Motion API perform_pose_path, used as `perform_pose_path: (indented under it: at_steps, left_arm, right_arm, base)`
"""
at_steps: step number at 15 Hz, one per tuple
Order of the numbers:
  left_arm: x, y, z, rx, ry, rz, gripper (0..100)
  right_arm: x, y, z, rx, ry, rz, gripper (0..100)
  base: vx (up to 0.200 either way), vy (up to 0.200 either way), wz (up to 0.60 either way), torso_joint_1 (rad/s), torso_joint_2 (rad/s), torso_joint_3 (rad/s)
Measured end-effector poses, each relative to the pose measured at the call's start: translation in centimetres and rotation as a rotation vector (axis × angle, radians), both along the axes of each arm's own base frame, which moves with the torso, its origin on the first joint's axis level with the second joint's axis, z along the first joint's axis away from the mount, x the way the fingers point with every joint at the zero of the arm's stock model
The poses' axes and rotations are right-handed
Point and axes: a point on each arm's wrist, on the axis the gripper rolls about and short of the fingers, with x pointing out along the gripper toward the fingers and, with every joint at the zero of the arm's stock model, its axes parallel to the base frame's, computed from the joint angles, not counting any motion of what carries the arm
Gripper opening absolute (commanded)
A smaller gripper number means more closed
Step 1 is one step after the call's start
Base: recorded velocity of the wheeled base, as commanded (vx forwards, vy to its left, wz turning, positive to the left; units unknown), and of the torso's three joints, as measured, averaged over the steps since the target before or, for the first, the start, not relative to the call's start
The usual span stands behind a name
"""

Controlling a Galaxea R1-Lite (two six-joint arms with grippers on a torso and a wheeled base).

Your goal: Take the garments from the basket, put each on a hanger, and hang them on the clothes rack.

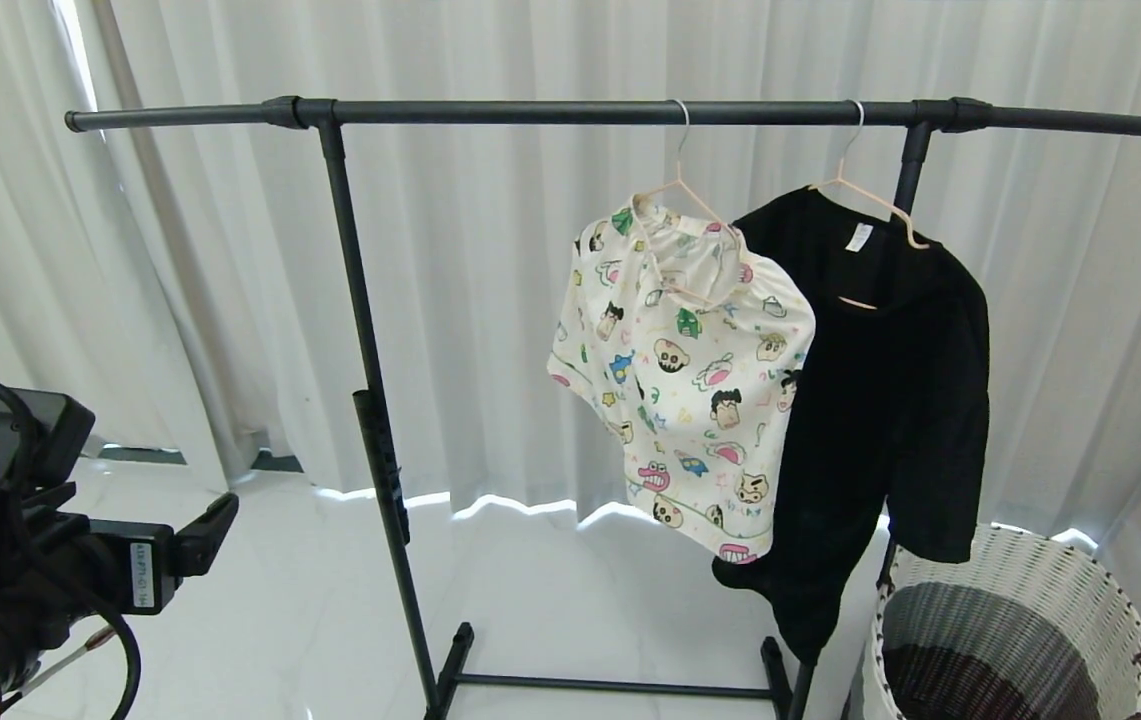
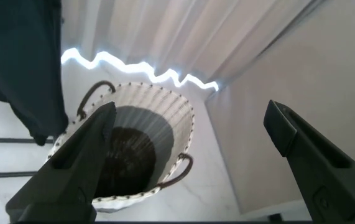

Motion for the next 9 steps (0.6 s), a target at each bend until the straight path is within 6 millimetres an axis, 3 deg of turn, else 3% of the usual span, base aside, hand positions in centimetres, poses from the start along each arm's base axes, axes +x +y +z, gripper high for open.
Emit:
perform_pose_path:
  at_steps: [9]
  left_arm:
    - [-0.85, 0.14, 0.00, -0.003, -0.018, 0.002, 100]
  right_arm:
    - [-0.76, -0.28, -0.64, 0.048, -0.005, -0.036, 100]
  base:
    - [-0.200, 0.000, 0.00, -0.014, 0.04, 0.029]
